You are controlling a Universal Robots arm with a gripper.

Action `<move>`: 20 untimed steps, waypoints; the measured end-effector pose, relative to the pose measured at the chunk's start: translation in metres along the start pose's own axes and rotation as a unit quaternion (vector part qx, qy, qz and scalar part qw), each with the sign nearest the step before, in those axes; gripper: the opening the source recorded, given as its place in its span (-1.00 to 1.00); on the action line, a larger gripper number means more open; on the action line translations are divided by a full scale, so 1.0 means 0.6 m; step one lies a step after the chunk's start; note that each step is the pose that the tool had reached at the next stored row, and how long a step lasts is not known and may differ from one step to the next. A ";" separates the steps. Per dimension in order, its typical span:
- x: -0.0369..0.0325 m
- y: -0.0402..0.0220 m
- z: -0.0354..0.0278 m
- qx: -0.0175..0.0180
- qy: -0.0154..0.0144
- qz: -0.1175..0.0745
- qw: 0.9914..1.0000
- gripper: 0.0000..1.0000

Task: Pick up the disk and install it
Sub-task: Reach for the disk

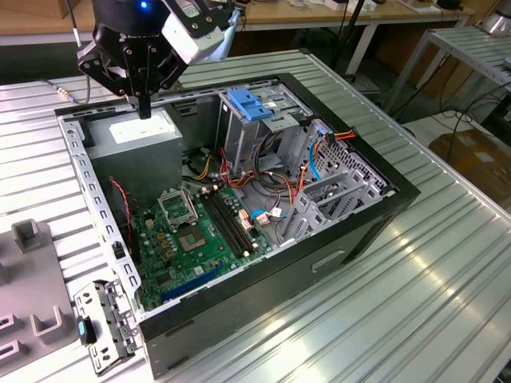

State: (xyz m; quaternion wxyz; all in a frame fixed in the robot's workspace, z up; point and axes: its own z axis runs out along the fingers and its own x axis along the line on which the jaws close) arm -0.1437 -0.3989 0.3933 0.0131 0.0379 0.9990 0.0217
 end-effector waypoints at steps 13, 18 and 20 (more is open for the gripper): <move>0.011 -0.001 0.000 0.000 0.000 0.000 1.000 -0.79; 0.013 -0.001 0.000 0.000 0.000 0.000 1.000 -0.79; 0.015 -0.001 0.000 0.000 0.000 0.000 1.000 -0.79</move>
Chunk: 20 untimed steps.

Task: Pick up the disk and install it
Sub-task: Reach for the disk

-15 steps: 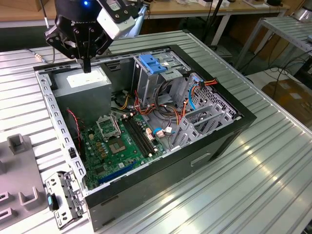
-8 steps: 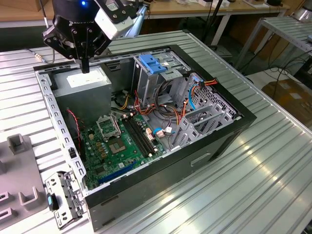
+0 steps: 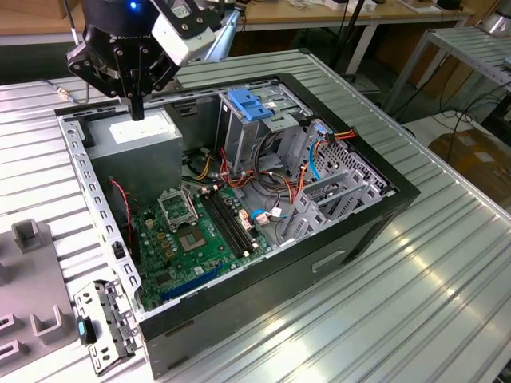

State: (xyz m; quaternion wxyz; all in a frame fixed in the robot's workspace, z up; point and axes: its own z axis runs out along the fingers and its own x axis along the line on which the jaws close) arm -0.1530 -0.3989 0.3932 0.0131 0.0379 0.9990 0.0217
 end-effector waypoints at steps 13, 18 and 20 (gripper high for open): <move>0.010 -0.001 0.000 0.000 0.000 0.000 1.000 -0.79; 0.018 -0.001 0.000 0.000 0.000 0.000 1.000 -0.79; 0.021 -0.002 0.000 0.000 0.000 0.000 1.000 -0.79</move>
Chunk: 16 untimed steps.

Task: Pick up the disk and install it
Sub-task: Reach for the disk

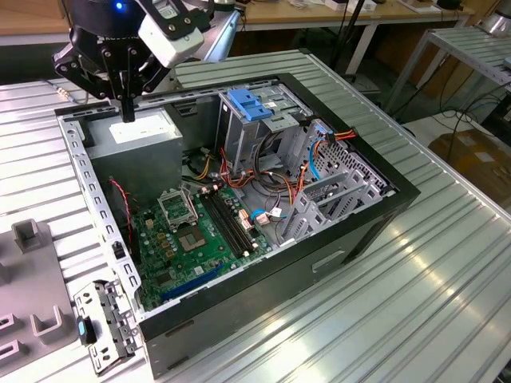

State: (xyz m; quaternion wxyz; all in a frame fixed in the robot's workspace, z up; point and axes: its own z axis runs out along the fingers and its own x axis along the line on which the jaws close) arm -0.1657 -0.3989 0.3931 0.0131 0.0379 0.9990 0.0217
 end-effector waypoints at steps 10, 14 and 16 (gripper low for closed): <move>0.013 -0.001 0.000 0.000 0.000 0.000 1.000 -0.79; 0.019 -0.001 0.000 0.000 0.000 0.000 1.000 -0.79; 0.021 -0.002 0.000 0.000 0.000 0.000 1.000 -0.79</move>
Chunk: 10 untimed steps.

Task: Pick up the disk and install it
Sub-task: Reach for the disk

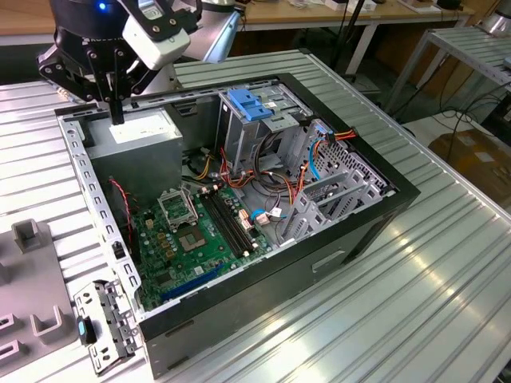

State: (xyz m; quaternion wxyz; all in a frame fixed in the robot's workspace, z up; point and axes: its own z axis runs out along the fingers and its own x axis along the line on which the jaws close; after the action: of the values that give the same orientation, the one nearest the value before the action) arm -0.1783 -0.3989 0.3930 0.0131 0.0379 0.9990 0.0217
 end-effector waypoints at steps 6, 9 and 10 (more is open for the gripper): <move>0.008 -0.001 0.000 0.000 0.000 0.000 1.000 -0.79; 0.012 -0.001 0.000 0.000 0.000 0.000 1.000 -0.79; 0.013 -0.001 0.000 0.000 0.000 0.000 1.000 -0.79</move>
State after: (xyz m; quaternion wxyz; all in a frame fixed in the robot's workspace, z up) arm -0.1863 -0.3989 0.3929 0.0131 0.0379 0.9990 0.0217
